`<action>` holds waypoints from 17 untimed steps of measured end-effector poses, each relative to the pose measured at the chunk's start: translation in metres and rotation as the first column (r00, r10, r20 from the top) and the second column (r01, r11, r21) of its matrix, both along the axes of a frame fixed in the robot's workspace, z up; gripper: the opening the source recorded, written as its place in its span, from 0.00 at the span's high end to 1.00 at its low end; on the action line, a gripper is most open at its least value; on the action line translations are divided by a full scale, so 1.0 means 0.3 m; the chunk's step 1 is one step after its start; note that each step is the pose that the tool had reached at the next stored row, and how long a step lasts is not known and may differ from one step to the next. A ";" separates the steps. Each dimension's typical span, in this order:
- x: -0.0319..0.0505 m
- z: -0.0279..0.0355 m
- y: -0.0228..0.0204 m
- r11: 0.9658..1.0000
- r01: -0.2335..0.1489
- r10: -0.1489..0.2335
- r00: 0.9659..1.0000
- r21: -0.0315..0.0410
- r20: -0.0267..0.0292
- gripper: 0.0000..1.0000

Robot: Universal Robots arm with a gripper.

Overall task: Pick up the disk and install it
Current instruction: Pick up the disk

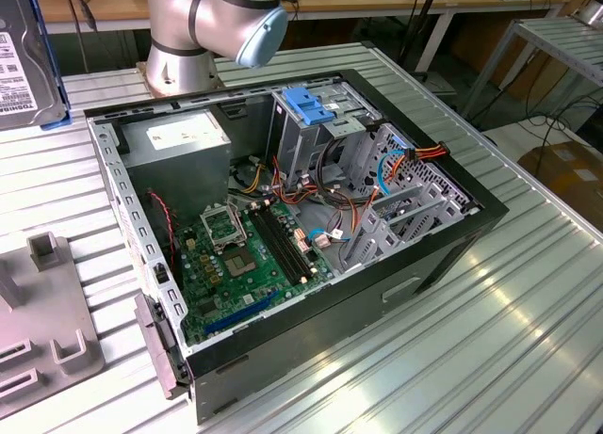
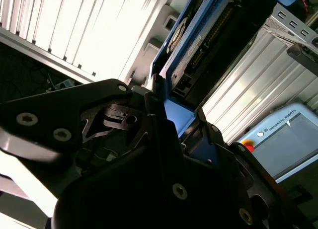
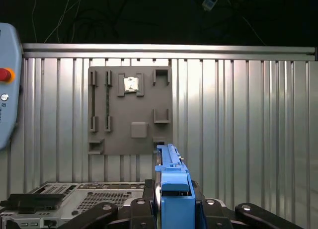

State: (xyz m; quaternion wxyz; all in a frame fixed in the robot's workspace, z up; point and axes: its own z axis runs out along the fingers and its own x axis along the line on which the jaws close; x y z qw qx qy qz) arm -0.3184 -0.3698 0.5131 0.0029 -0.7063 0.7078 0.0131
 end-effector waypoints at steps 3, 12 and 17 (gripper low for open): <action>0.028 0.000 0.000 1.000 0.000 0.000 1.000 0.000 0.000 0.63; 0.085 -0.001 0.000 1.000 0.000 0.000 1.000 0.000 0.000 0.63; 0.114 -0.001 0.000 1.000 0.000 0.000 1.000 0.000 0.000 0.63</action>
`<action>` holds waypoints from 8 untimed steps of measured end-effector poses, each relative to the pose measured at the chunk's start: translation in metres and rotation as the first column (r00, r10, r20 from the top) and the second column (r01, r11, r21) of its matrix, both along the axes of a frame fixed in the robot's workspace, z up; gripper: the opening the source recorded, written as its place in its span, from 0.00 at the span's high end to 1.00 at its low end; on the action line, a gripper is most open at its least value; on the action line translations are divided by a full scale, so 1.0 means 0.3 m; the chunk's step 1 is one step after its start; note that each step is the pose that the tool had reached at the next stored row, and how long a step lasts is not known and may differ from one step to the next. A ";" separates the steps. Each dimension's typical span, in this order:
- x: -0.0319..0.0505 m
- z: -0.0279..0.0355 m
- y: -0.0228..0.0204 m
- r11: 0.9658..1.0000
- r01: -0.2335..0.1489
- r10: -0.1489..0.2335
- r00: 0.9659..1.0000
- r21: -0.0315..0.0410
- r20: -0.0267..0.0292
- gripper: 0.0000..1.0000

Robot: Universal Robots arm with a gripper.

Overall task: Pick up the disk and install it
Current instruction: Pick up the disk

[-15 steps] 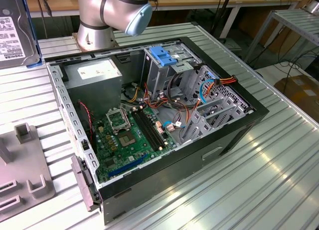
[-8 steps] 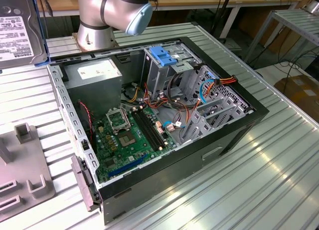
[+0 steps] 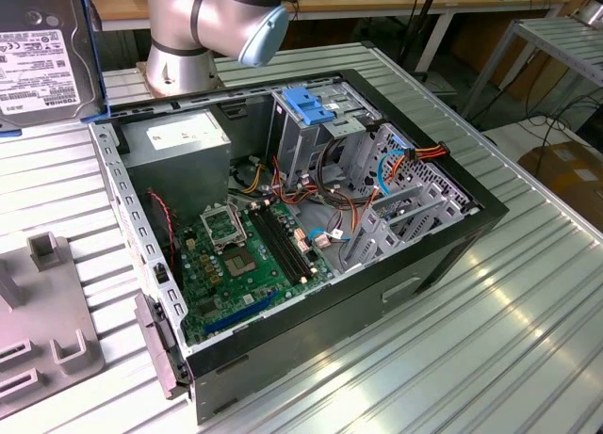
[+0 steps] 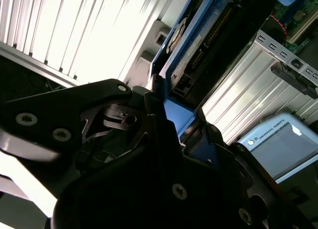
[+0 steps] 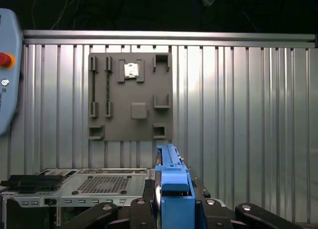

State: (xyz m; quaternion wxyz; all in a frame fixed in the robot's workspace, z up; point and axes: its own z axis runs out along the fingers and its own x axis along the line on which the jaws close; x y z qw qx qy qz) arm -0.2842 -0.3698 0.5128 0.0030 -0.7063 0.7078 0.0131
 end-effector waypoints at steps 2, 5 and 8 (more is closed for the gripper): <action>0.012 0.000 0.000 1.000 0.000 0.000 1.000 0.000 0.000 0.63; 0.030 0.000 0.000 1.000 0.000 0.000 1.000 0.000 0.000 0.63; 0.050 0.000 0.000 1.000 0.000 0.000 1.000 0.000 0.000 0.63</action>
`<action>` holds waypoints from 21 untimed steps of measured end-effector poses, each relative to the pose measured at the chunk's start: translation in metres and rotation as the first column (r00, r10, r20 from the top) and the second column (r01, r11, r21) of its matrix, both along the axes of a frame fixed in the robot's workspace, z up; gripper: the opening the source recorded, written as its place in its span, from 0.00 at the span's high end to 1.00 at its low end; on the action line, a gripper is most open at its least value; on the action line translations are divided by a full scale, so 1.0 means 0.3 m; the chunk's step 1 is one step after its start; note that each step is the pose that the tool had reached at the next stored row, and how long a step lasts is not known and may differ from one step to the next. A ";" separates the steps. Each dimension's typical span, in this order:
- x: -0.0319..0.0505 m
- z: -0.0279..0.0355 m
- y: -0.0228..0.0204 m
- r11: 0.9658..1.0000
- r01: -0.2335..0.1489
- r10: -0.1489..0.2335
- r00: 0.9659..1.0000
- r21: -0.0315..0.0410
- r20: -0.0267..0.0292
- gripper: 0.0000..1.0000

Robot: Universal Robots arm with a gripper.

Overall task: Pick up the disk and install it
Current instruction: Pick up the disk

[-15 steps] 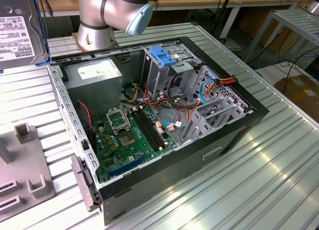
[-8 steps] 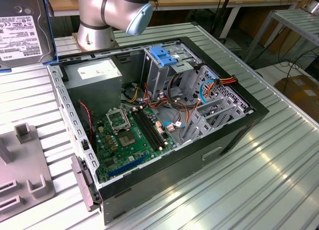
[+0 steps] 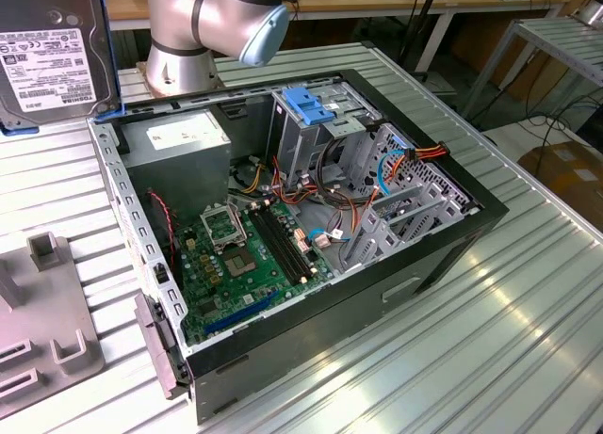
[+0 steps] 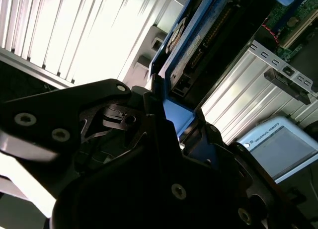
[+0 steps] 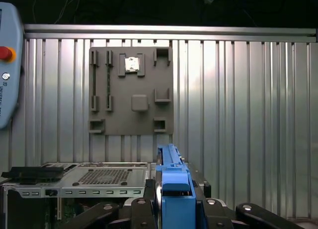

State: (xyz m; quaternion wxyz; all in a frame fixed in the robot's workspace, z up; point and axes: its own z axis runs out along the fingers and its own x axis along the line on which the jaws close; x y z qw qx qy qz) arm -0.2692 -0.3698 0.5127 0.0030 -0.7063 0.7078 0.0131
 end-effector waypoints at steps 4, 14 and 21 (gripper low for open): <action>0.034 -0.001 -0.002 1.000 0.000 0.000 1.000 0.000 0.000 0.63; 0.070 -0.007 -0.046 1.000 0.000 0.000 1.000 0.000 0.000 0.63; 0.125 -0.011 -0.052 1.000 0.000 0.000 1.000 0.000 0.000 0.63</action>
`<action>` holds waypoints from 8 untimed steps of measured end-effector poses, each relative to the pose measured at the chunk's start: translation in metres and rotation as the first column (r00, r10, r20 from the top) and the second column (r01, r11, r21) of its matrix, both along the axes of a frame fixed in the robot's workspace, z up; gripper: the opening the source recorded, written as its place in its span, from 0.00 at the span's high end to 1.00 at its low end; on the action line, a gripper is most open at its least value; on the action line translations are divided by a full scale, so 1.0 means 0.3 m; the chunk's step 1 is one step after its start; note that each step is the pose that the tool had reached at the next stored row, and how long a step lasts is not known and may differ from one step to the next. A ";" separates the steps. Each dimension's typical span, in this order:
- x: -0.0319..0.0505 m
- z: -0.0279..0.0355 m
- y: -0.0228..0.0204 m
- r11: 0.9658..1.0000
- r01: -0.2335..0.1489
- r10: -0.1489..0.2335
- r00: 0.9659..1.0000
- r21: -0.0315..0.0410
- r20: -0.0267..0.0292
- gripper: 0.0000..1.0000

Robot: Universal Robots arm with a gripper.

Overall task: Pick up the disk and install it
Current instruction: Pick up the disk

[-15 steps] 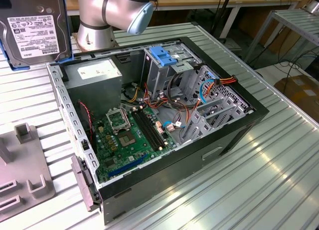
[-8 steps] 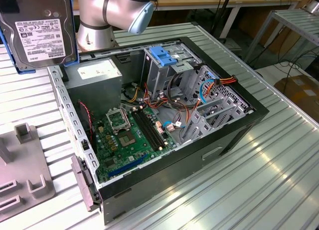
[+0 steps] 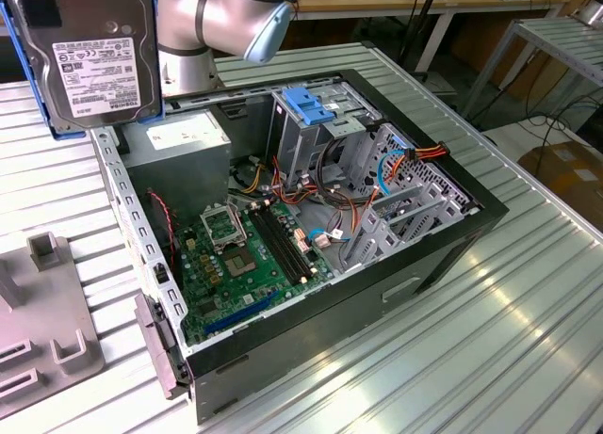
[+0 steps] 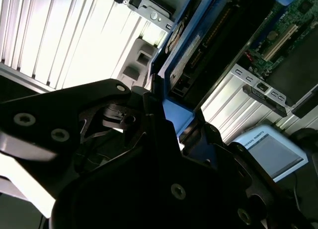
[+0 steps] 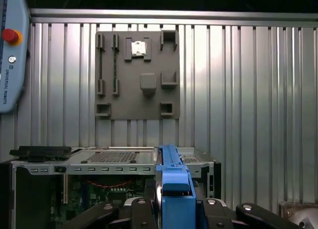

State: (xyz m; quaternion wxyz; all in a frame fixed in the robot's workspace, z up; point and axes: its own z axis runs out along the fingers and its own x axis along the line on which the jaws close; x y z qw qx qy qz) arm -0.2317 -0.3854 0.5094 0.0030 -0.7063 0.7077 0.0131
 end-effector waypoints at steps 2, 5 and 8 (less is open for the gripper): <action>0.007 0.000 -0.005 1.000 0.000 0.000 1.000 0.000 0.000 0.63; 0.015 -0.001 -0.022 1.000 0.000 0.000 1.000 0.000 0.000 0.63; 0.022 -0.002 -0.037 1.000 0.000 0.000 1.000 0.000 0.000 0.63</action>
